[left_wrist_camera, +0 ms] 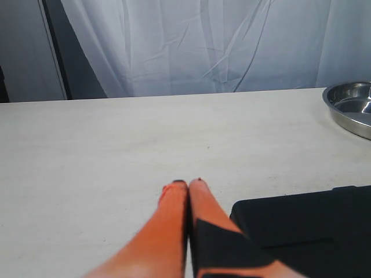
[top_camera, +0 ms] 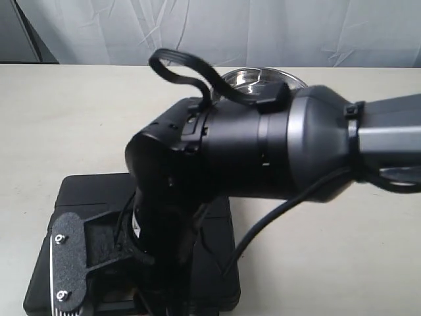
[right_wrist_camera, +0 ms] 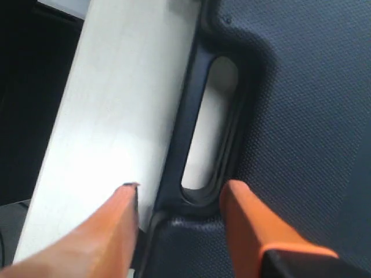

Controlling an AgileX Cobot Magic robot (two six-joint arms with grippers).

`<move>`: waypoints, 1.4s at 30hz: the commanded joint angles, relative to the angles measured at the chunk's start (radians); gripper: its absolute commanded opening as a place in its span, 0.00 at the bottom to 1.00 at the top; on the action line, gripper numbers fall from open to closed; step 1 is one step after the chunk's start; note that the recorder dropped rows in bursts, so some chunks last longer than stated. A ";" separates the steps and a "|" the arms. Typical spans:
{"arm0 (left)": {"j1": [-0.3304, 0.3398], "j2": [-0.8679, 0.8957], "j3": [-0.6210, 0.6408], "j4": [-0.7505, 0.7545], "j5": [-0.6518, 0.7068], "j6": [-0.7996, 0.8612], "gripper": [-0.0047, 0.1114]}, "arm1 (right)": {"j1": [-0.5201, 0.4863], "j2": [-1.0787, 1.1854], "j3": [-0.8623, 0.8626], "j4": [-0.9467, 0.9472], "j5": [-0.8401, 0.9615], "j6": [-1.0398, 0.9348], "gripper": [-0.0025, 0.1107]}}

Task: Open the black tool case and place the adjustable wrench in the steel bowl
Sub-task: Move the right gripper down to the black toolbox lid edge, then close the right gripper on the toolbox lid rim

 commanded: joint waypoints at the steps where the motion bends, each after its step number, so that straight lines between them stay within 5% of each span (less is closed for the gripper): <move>1: 0.003 -0.006 0.005 0.001 0.001 0.001 0.04 | 0.035 0.032 -0.006 -0.012 -0.038 0.037 0.43; 42: 0.003 -0.006 0.005 0.001 0.001 0.001 0.04 | 0.042 0.158 -0.006 0.009 -0.170 0.056 0.43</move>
